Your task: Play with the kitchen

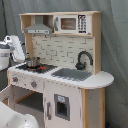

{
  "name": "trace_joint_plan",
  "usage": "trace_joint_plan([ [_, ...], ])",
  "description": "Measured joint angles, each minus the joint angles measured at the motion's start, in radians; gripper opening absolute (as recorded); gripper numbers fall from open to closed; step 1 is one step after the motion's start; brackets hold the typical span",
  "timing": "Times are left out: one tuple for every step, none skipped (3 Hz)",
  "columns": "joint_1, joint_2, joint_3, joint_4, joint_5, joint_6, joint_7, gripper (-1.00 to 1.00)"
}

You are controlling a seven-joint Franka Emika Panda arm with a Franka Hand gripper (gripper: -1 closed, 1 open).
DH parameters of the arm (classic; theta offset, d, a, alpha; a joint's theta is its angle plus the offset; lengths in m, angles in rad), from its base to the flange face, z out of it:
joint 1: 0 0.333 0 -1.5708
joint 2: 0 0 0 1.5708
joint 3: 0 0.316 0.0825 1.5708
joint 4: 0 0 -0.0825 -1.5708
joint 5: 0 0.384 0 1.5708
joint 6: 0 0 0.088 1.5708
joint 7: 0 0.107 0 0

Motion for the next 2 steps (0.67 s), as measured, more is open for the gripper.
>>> trace_joint_plan([
  [-0.027, 0.043, 0.038, 0.045, 0.080, -0.051, -0.081, 1.00],
  [-0.054, 0.087, 0.076, 0.091, 0.152, -0.101, -0.159, 1.00],
])
